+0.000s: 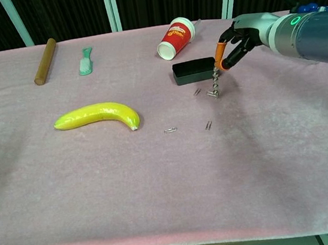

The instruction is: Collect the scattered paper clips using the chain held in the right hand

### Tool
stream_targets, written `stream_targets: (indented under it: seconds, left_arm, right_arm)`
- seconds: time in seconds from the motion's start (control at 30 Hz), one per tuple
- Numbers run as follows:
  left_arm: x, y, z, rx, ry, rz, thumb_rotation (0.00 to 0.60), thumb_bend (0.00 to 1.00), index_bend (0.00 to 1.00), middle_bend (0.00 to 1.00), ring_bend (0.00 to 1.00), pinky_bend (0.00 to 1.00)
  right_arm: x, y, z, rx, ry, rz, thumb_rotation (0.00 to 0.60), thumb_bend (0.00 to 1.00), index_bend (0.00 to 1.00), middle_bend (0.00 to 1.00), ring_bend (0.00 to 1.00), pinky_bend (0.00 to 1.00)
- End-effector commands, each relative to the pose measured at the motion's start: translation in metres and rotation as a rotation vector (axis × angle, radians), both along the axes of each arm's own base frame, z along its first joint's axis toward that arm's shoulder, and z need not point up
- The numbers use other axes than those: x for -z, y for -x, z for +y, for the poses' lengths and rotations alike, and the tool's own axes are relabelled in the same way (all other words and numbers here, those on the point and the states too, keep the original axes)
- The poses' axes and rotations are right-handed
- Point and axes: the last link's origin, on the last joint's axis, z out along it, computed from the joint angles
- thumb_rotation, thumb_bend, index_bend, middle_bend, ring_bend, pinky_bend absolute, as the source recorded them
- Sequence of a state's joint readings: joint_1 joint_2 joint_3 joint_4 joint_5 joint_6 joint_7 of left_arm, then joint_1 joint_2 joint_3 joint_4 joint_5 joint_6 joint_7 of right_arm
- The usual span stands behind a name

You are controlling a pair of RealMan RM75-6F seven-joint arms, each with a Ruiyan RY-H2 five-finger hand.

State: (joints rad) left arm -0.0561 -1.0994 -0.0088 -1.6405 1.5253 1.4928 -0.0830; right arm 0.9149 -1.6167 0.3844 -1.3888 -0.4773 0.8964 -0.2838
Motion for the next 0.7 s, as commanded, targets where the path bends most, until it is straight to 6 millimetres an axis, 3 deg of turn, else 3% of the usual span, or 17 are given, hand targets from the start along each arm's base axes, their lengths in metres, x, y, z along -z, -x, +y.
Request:
stream_targets:
  seconds: [0.03, 0.7]
  left_arm:
    - [0.0, 0.0, 0.0, -0.001, 0.0, -0.001, 0.6, 0.36, 0.1, 0.04, 0.0, 0.0]
    - [-0.001, 0.001, -0.001, -0.005, 0.0, -0.007, 0.6, 0.36, 0.1, 0.04, 0.0, 0.0]
  right_arm:
    - [0.003, -0.005, -0.003, -0.004, -0.002, -0.002, 0.6, 0.4, 0.66, 0.0, 0.0, 0.17]
    - [0.014, -0.016, -0.019, 0.014, -0.007, -0.004, 0.6, 0.4, 0.67, 0.0, 0.0, 0.17]
